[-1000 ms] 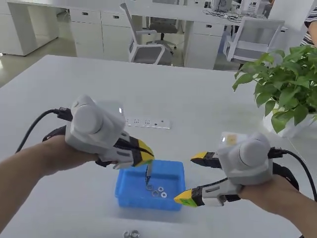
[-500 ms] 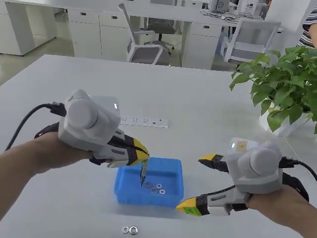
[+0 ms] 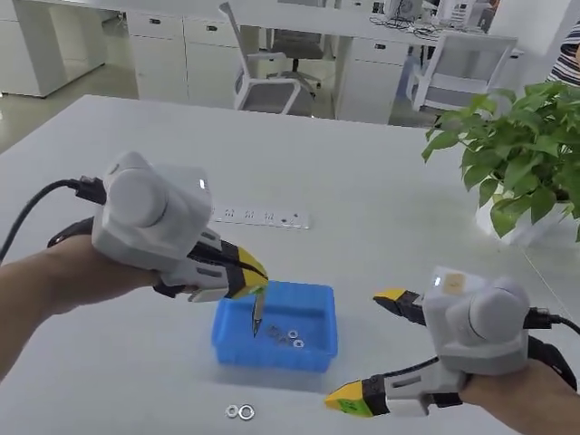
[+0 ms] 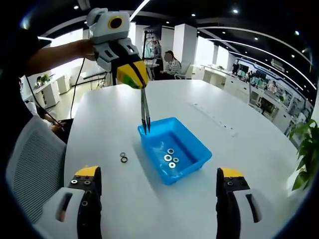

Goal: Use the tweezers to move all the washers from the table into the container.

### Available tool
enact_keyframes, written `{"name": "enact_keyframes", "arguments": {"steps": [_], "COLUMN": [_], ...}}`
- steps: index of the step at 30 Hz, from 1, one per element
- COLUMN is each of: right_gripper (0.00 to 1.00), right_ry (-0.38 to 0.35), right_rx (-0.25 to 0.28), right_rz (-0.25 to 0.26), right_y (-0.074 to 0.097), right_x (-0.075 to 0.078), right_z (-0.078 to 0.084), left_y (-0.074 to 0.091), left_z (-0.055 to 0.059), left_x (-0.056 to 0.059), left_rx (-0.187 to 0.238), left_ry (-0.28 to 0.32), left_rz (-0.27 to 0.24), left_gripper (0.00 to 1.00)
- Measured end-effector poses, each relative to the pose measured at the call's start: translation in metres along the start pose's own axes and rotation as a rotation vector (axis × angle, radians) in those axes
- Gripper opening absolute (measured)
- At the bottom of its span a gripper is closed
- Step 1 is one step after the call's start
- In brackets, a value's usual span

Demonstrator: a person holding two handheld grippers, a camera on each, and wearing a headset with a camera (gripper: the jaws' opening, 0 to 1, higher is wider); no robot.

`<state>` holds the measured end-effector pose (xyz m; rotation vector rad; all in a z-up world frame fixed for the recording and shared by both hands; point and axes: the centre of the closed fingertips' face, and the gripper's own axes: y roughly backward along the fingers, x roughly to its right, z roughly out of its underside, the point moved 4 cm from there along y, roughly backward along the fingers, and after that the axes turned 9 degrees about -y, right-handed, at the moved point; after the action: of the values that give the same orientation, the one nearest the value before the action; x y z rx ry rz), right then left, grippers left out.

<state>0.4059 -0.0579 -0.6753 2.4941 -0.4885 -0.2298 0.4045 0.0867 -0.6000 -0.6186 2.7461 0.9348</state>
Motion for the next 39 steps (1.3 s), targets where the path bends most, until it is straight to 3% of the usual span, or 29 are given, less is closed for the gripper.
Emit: {"name": "enact_keyframes", "arguments": {"steps": [7, 25, 39], "right_gripper": [1.00, 1.00, 1.00], "right_ry": [-0.004, 0.009, 0.014], "right_rx": [0.019, 0.002, -0.017], "right_rz": [0.003, -0.003, -0.020], "right_y": [0.001, 0.001, -0.002], "right_x": [-0.007, -0.017, -0.022], "right_z": [0.007, 0.017, 0.025], "left_y": [0.003, 0.002, -0.005], "left_z": [0.002, 0.009, 0.019], "left_x": [0.009, 0.037, 0.050], "left_rx": [-0.004, -0.007, -0.009], "left_ry": [0.003, 0.021, 0.046], "left_rz": [0.008, 0.036, 0.055], "left_gripper": [0.05, 0.05, 0.05]}}
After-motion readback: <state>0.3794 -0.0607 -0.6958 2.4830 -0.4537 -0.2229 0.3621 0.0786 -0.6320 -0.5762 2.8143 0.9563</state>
